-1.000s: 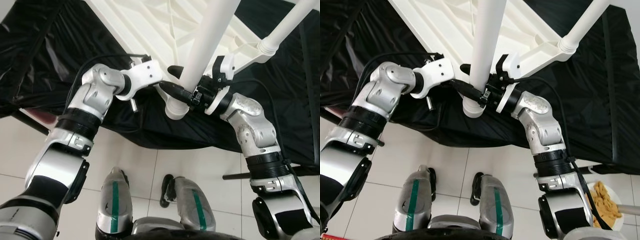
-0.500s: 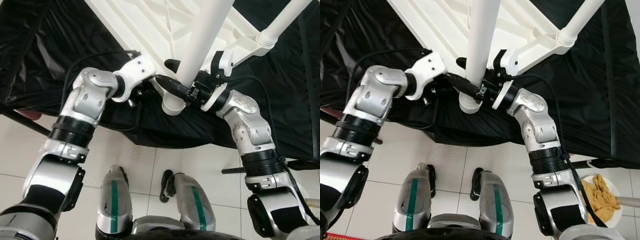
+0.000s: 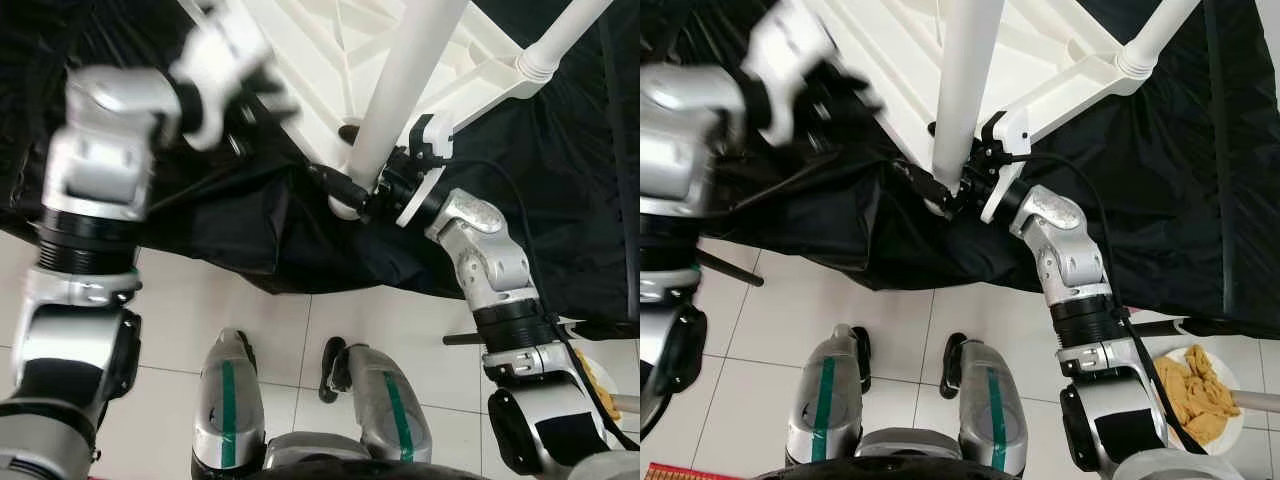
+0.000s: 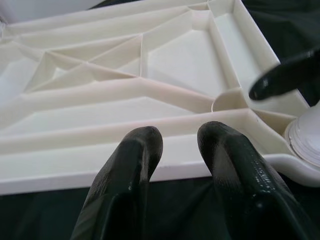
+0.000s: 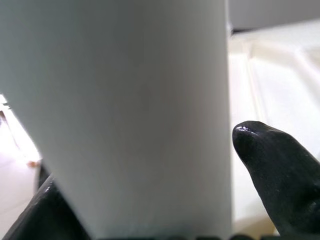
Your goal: Building children table
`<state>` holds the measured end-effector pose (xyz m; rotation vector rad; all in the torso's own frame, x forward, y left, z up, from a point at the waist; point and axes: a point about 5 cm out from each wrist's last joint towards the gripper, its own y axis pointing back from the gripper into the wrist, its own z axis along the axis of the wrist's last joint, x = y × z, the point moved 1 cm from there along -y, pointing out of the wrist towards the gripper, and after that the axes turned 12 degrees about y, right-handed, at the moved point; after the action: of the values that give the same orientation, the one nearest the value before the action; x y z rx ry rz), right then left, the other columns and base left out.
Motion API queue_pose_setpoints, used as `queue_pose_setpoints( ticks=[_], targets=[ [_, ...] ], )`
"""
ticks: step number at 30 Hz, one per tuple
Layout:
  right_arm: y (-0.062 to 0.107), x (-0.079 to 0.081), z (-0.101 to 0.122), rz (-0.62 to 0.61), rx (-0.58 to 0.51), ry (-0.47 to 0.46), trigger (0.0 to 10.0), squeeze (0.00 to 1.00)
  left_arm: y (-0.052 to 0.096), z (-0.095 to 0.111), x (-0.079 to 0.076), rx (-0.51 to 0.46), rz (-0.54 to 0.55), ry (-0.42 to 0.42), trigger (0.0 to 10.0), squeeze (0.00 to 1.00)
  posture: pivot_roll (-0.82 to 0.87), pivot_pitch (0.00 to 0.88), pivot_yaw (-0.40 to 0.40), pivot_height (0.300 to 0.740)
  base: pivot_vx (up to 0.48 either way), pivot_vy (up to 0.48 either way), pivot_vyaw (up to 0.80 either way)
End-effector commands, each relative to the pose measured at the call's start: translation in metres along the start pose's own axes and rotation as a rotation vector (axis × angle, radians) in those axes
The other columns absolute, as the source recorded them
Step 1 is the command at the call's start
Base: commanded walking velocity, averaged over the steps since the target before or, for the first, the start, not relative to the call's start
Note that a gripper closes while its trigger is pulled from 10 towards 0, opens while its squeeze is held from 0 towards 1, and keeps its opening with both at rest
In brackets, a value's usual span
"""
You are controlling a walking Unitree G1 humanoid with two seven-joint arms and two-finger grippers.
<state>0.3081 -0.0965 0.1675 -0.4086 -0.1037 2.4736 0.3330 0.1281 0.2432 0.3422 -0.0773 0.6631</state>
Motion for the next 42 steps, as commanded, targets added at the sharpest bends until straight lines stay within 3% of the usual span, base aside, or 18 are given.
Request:
queue_pose_setpoints(
  ticks=[1, 2, 9, 13, 15, 17, 22, 24, 30, 37, 39, 42],
  targets=[
    [0.002, -0.003, 0.0, -0.035, -0.002, 0.02, 10.0, 0.49, 0.0, -0.007, -0.005, 0.025, -0.015, 0.013, 10.0, 0.0, 0.13, 0.103, -0.058, 0.74, 0.0, 0.0, 0.0],
    [0.003, -0.003, 0.001, -0.039, -0.005, 0.014, 10.0, 0.0, 0.003, -0.009, -0.005, 0.032, -0.015, 0.015, 10.0, 0.0, 0.13, 0.103, -0.058, 0.74, 0.0, 0.0, 0.0],
    [0.011, -0.009, -0.001, -0.074, 0.014, 0.022, 10.0, 0.0, 0.012, -0.014, 0.003, 0.031, 0.044, 0.029, 10.0, 0.0, 0.13, 0.107, -0.057, 0.74, 0.0, 0.0, 0.0],
    [0.026, -0.031, 0.0, -0.244, 0.014, 0.023, 10.0, 0.0, 0.015, -0.018, 0.02, -0.032, 0.218, 0.115, 10.0, 0.0, 0.13, 0.105, -0.059, 0.74, 0.0, 0.0, 0.0],
    [0.028, -0.033, -0.001, -0.263, 0.015, 0.021, 10.0, 0.0, 0.016, -0.017, 0.022, -0.042, 0.245, 0.123, 10.0, 0.0, 0.13, 0.105, -0.059, 0.74, 0.0, 0.0, 0.0],
    [0.037, -0.039, -0.005, -0.33, 0.025, 0.014, 10.0, 0.0, 0.016, -0.023, 0.031, -0.066, 0.375, 0.155, 10.0, 0.0, 0.13, 0.109, -0.068, 0.74, 0.0, 0.0, 0.0],
    [0.039, -0.034, -0.006, -0.285, 0.028, -0.004, 10.0, 0.0, 0.012, -0.031, 0.032, -0.081, 0.433, 0.201, 10.0, 0.0, 0.13, 0.114, -0.073, 0.74, 0.0, 0.0, 0.0],
    [0.037, -0.024, -0.007, -0.197, 0.029, -0.008, 10.0, 0.0, 0.007, -0.037, 0.028, -0.113, 0.451, 0.249, 10.0, 0.0, 0.13, 0.116, -0.078, 0.74, 0.0, 0.0, 0.0],
    [0.033, -0.015, -0.007, -0.158, 0.02, -0.009, 10.0, 0.0, -0.003, -0.04, 0.016, -0.154, 0.482, 0.28, 10.0, 0.0, 0.13, 0.115, -0.087, 0.74, 0.0, 0.0, 0.0],
    [0.024, -0.019, -0.012, -0.234, 0.034, -0.008, 10.0, 0.0, -0.013, -0.039, 0.001, -0.212, 0.5, 0.312, 10.0, 0.0, 0.13, 0.118, -0.102, 0.74, 0.0, 0.0, 0.0],
    [0.014, -0.025, -0.014, -0.31, 0.022, -0.029, 10.0, 0.0, -0.017, -0.038, -0.014, -0.268, 0.499, 0.365, 10.0, 0.0, 0.13, 0.123, -0.109, 0.74, 0.0, 0.0, 0.0],
    [0.004, -0.024, -0.014, -0.321, 0.011, -0.045, 10.0, 0.0, -0.019, -0.035, -0.026, -0.304, 0.508, 0.358, 10.0, 0.0, 0.13, 0.124, -0.114, 0.74, 0.0, 0.0, 0.0]
  ],
)
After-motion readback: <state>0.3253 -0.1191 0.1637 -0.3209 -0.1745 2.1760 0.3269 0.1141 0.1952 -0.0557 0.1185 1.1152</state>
